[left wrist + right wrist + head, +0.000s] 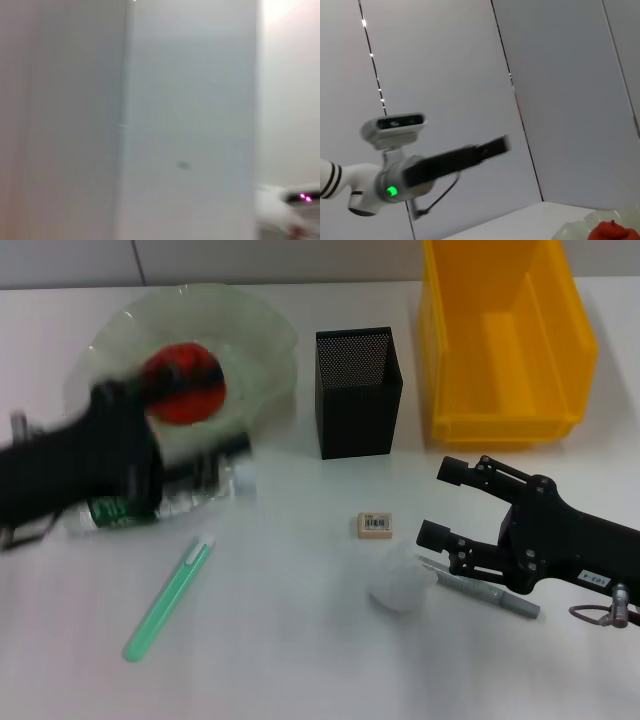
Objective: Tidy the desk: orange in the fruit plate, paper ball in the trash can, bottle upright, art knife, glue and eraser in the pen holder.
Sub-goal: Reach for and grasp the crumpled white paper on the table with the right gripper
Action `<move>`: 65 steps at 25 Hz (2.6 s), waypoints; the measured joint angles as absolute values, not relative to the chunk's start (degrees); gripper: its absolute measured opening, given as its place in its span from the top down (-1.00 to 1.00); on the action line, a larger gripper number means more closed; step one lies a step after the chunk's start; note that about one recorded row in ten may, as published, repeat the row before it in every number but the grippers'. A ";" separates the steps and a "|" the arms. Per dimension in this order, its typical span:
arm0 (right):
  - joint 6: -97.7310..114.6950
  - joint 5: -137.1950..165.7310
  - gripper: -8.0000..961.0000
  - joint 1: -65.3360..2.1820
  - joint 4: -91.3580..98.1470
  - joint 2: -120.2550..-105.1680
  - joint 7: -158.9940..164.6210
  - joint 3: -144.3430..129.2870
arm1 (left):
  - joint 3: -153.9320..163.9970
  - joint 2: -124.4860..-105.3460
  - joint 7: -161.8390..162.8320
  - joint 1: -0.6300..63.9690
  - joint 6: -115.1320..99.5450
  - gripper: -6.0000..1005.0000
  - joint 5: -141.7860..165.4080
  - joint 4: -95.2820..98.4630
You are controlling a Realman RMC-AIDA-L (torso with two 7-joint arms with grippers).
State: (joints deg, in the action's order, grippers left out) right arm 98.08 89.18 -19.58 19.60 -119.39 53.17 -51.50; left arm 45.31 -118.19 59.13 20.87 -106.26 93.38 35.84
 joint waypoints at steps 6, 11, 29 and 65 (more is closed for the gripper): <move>97.93 89.18 -0.72 -19.69 19.59 -119.29 53.17 -51.20 | 45.54 -118.21 59.45 17.14 -108.80 -0.35 98.15 36.12; 97.89 89.31 -0.72 -20.33 20.41 -119.25 56.15 -51.40 | 45.62 -118.29 58.69 15.72 -107.60 -0.45 99.03 33.49; 104.61 104.77 -0.72 -23.15 58.81 -119.15 99.71 -51.58 | 46.24 -118.54 58.75 16.36 -105.23 -0.55 101.13 32.56; 97.54 135.48 -0.67 -42.11 71.48 -119.60 124.58 -85.41 | 46.23 -118.39 58.71 16.88 -102.68 -0.55 101.16 31.34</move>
State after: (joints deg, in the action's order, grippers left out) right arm 97.54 135.48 -42.11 71.48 -119.60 124.58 -85.41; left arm 46.23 -118.39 58.71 16.88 -102.68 101.16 31.34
